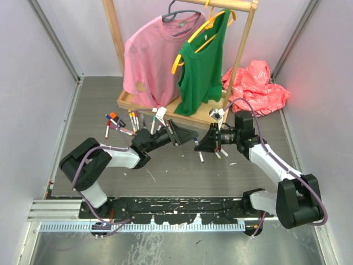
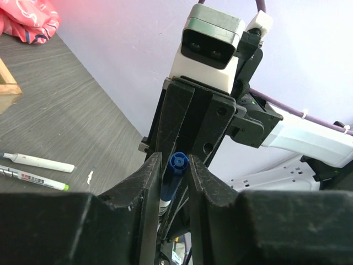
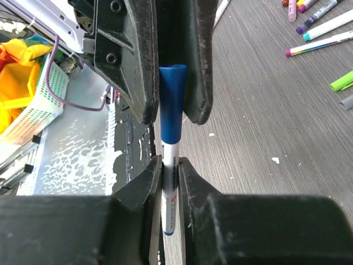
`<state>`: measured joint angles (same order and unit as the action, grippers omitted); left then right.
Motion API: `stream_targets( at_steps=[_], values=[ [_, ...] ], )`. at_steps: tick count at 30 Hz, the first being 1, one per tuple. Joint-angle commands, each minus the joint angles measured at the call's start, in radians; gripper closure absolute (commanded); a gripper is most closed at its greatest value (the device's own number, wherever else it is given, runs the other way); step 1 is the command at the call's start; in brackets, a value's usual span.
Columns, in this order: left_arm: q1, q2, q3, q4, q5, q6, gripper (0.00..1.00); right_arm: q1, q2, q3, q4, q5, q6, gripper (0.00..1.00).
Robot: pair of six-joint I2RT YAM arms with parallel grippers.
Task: Open the pen caps
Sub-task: Open the pen cap from the pen, then place the pen at the center of the board.
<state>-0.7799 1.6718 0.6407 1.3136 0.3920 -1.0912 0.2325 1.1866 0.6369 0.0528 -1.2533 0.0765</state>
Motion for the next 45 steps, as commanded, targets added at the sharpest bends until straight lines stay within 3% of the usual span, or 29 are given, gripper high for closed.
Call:
stream_targets(
  at_steps=[1, 6, 12, 16, 23, 28, 33, 37, 45],
  values=[
    [-0.018, -0.062, 0.01, -0.091, -0.02, 0.103, 0.76, 0.001, -0.002, 0.048, 0.013, -0.03, -0.02, 0.99],
    [-0.055, -0.168, 0.021, -0.315, -0.077, 0.272, 1.0, 0.0, 0.009, 0.055, 0.001, -0.032, -0.021, 0.99],
    [-0.06, -0.322, 0.027, -0.479, -0.202, 0.502, 1.0, 0.0, 0.016, 0.057, -0.008, -0.049, -0.028, 0.99],
    [-0.022, -0.394, 0.047, -0.48, -0.309, 0.582, 1.0, 0.002, 0.028, 0.06, -0.038, -0.054, -0.06, 0.99],
    [0.117, -0.45, 0.077, -0.294, -0.367, 0.462, 1.0, 0.028, 0.082, 0.13, -0.282, -0.02, -0.281, 0.99],
    [0.156, -0.5, 0.048, -0.292, -0.413, 0.426, 1.0, 0.045, 0.108, 0.171, -0.393, 0.045, -0.383, 0.99],
    [0.165, -0.571, -0.025, -0.422, -0.384, 0.415, 1.0, 0.037, 0.082, 0.243, -0.524, 0.33, -0.524, 0.99],
    [0.166, -0.587, -0.098, -0.525, -0.34, 0.377, 1.0, -0.026, 0.037, 0.237, -0.533, 0.58, -0.6, 0.99],
    [0.165, -0.382, -0.175, -0.395, -0.19, 0.218, 1.0, -0.163, 0.072, 0.239, -0.59, 0.782, -0.64, 0.99]
  ],
)
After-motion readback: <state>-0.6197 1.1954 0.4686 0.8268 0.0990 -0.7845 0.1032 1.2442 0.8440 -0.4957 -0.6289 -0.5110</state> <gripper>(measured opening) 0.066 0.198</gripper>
